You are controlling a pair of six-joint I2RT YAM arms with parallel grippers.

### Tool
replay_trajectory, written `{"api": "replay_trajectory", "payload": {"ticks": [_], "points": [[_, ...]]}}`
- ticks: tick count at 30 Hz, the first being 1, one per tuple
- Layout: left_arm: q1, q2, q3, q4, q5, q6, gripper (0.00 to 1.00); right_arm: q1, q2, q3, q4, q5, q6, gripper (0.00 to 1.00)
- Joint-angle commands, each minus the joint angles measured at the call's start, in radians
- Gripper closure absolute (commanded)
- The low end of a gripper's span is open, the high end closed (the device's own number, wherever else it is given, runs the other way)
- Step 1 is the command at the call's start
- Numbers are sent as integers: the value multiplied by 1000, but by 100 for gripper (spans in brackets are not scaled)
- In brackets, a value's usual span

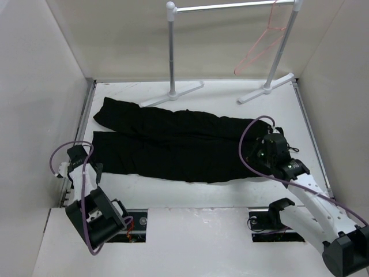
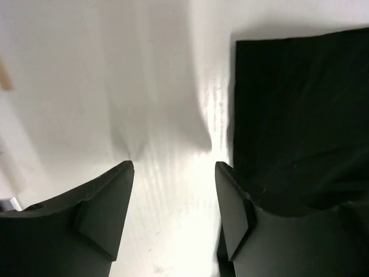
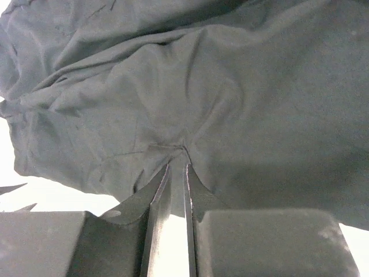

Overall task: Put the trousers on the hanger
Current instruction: Flatten out the trousers at the center of the board, then fold the trousers at the center of the board.

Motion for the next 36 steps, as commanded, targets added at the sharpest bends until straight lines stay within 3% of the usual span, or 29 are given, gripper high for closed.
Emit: {"api": "replay_trajectory", "payload": {"ticks": [1, 4, 6, 14, 18, 23, 29, 36], "points": [[14, 57, -7, 146, 49, -18, 43, -24, -45, 1, -53, 5, 1, 78], [3, 102, -9, 214, 57, -45, 45, -68, -90, -9, -113, 54, 21, 53], [-9, 133, -7, 225, 44, -67, 52, -124, -122, -26, -162, 99, 45, 39], [-41, 211, -18, 305, 6, -133, 76, -427, -124, -25, -309, 183, 119, 41], [-43, 180, -9, 288, 6, -157, 88, -481, -72, -2, -366, 269, 139, 42], [-81, 170, 16, 257, -3, -191, 92, -521, 30, 4, -365, 455, 165, 50], [-145, 187, 34, 254, -8, -248, 96, -510, 126, -3, -282, 449, 177, 61], [-146, 138, 92, 173, -37, -248, 100, -550, 131, -35, -176, 370, 112, 91]]}}
